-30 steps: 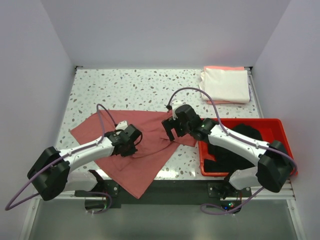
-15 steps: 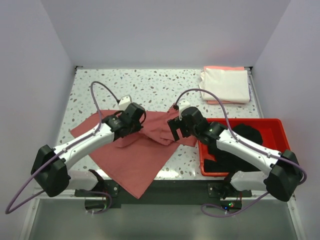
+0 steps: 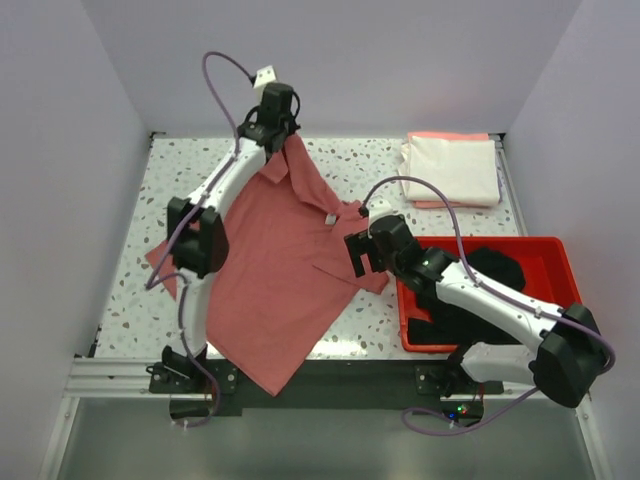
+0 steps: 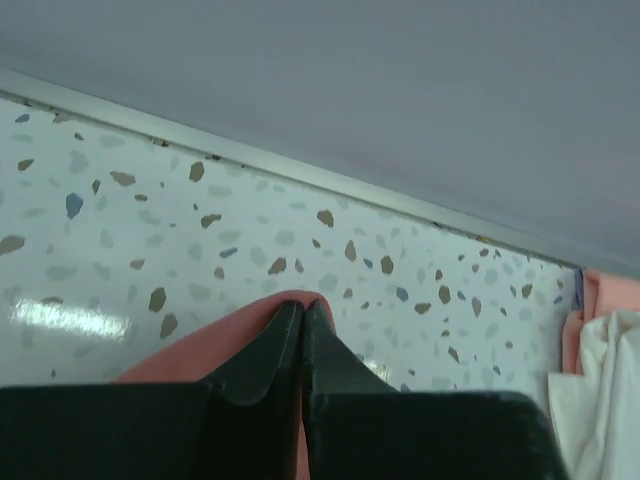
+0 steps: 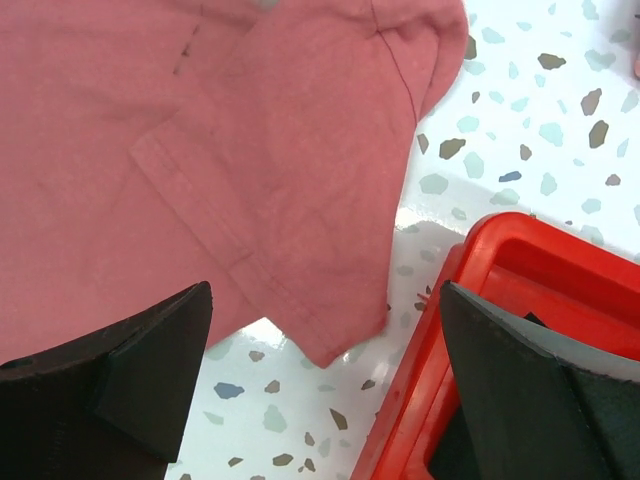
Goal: Fold and stack the t-shirts
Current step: Flatten the tshirt out
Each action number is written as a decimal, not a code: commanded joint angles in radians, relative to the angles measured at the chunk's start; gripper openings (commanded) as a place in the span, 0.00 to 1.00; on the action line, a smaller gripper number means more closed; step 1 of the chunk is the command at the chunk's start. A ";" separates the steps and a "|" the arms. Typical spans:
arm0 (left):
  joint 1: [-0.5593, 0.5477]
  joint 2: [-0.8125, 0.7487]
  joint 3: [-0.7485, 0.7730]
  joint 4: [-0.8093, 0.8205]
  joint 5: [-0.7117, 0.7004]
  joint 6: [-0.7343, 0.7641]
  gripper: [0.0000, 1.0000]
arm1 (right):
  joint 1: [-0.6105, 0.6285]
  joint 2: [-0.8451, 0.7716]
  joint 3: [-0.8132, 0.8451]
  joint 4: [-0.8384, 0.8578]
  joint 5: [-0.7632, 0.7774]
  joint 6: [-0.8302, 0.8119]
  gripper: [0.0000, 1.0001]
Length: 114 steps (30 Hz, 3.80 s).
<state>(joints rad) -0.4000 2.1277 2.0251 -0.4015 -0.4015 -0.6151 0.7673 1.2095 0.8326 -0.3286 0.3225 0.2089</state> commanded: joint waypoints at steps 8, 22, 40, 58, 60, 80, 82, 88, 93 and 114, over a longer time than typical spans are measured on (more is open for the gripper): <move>0.124 0.086 0.009 0.179 0.161 0.075 1.00 | -0.023 0.082 0.016 0.089 -0.114 -0.009 0.99; 0.096 -0.622 -0.872 0.022 0.133 -0.115 1.00 | -0.020 0.199 0.075 0.100 -0.230 0.004 0.99; 0.142 -0.724 -1.321 -0.033 0.079 -0.270 1.00 | 0.003 0.590 0.333 0.056 -0.300 -0.009 0.99; 0.384 -0.113 -0.766 -0.126 0.046 -0.149 1.00 | 0.151 0.573 0.201 0.129 -0.356 0.185 0.99; 0.400 -0.022 -0.630 -0.161 0.062 -0.111 1.00 | 0.205 0.559 0.210 0.129 -0.326 0.201 0.99; 0.477 -0.656 -1.136 -0.096 0.099 -0.155 1.00 | 0.262 0.706 0.603 0.002 -0.126 0.034 0.97; 0.477 -0.716 -1.190 -0.063 0.107 -0.152 1.00 | 0.262 0.745 0.658 -0.006 -0.074 0.029 0.95; 0.478 -0.704 -1.289 0.010 0.194 -0.158 1.00 | 0.250 0.883 0.798 -0.065 0.055 0.046 0.81; 0.480 -0.634 -1.269 -0.052 0.089 -0.173 1.00 | 0.240 0.886 0.777 -0.044 0.066 0.083 0.64; 0.556 -0.624 -1.324 -0.102 -0.046 -0.222 1.00 | 0.198 0.606 0.441 0.059 -0.030 0.156 0.00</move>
<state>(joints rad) 0.1173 1.4887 0.7414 -0.4561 -0.3820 -0.8124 0.9665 1.9900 1.3693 -0.3187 0.2951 0.3233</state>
